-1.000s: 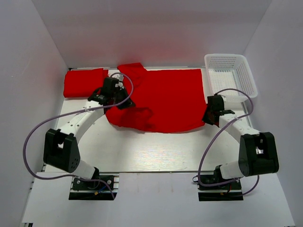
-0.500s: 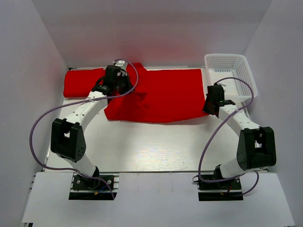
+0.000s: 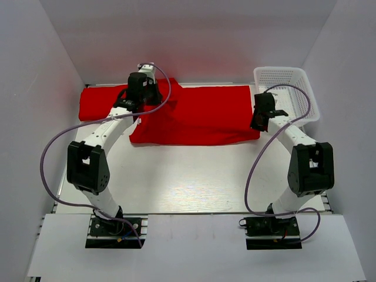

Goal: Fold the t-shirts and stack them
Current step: Fold the flattened tshirt in 1/3 of the way

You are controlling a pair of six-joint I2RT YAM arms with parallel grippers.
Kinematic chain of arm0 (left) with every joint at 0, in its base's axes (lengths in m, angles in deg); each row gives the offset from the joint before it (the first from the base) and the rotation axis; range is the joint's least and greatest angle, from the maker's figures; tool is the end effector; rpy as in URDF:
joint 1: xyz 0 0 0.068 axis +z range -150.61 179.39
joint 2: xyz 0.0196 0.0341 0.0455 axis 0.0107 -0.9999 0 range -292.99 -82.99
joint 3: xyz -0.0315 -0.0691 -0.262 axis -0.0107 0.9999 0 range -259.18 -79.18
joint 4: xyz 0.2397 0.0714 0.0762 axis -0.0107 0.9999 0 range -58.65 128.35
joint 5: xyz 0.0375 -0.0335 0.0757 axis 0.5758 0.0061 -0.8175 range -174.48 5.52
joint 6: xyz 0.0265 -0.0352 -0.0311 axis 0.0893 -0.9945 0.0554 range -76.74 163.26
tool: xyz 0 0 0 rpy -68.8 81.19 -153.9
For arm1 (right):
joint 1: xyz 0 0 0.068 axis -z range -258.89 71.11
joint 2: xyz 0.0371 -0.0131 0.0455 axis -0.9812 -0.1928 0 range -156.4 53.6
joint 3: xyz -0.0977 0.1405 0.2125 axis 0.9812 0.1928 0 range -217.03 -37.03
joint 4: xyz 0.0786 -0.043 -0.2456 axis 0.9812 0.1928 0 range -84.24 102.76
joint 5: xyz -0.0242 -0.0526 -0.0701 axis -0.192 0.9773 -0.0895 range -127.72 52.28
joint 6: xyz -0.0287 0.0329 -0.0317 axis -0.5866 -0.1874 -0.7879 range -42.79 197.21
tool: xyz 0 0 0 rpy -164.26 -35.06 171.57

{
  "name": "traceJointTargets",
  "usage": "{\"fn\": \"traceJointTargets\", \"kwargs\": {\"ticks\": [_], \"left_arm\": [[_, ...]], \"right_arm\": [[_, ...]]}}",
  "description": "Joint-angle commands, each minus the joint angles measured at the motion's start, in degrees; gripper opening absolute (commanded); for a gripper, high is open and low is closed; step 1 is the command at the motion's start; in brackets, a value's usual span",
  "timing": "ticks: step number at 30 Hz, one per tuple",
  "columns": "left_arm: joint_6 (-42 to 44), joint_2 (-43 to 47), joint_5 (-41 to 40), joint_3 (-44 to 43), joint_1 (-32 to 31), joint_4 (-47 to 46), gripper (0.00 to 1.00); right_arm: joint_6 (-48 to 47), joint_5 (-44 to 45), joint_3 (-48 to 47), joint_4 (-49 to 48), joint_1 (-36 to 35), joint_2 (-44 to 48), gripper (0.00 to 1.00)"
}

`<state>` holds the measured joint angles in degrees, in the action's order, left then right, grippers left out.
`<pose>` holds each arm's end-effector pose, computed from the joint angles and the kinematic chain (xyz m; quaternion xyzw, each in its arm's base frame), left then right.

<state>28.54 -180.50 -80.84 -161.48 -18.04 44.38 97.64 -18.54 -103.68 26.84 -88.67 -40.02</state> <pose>0.3840 -0.1228 0.3171 0.0366 0.8572 -0.1682 0.4854 0.3510 0.0487 0.2393 0.1447 0.9112 -0.0581 0.3813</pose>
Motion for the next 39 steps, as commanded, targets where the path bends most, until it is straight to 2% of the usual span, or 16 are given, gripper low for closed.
{"fn": "traceJointTargets", "kwargs": {"ticks": [1,10,16,18,19,20,21,22,23,24,25,30,34,39], "left_arm": [[2.1,-1.6,-0.1,-2.7,0.7,-2.7,0.0],[2.1,-5.7,-0.7,-5.1,2.5,-3.8,0.0],[4.1,-9.5,-0.1,-4.4,3.0,-10.5,0.0],[5.1,-11.7,-0.1,-7.0,3.5,-10.5,0.0],[5.1,-13.1,-1.3,-8.6,3.5,-9.2,0.11],[5.1,-16.4,-1.4,-13.4,3.5,-7.1,0.3],[5.8,-18.0,-2.2,-15.8,3.5,-2.1,0.6],[4.6,-19.5,-5.2,-18.4,3.5,1.3,0.97],[4.6,-20.8,-5.2,-22.9,3.5,4.1,1.0],[3.8,-22.3,-6.4,-24.0,3.5,7.1,1.0],[3.8,-22.3,-8.3,-24.7,3.5,7.9,1.0],[1.7,-19.4,-10.3,-23.1,4.1,8.4,1.0],[1.7,-14.6,-6.2,-17.7,4.1,5.5,1.0],[1.2,-9.4,-0.5,-9.3,3.5,4.3,1.0]], "right_arm": [[-1.4,1.7,-4.9,2.0,0.1,-1.9,0.0],[-0.9,3.1,-12.4,5.0,0.3,-9.3,0.0],[-0.2,5.9,-17.9,7.0,0.4,-13.3,0.0],[-0.8,5.5,-19.2,7.0,0.4,-14.6,0.16],[-1.8,4.4,-19.8,7.4,0.2,-15.4,0.16],[-2.3,3.4,-22.3,9.0,0.4,-16.4,0.19],[-3.2,2.4,-22.9,9.8,0.2,-16.7,0.37],[-3.8,0.9,-23.2,9.9,0.1,-16.8,0.49],[-4.3,-1.0,-23.4,9.9,-0.1,-16.2,0.55],[-5.0,-1.9,-22.8,8.4,-0.2,-15.8,0.9],[-5.5,-6.7,-21.9,7.6,-0.2,-15.3,0.9],[-8.2,-14.6,-17.2,2.8,-0.6,-9.4,0.9],[-10.8,-23.3,-15.4,1.3,-0.9,-7.6,0.9],[-13.2,-28.1,-12.3,0.3,-1.7,-6.9,0.9]]}}
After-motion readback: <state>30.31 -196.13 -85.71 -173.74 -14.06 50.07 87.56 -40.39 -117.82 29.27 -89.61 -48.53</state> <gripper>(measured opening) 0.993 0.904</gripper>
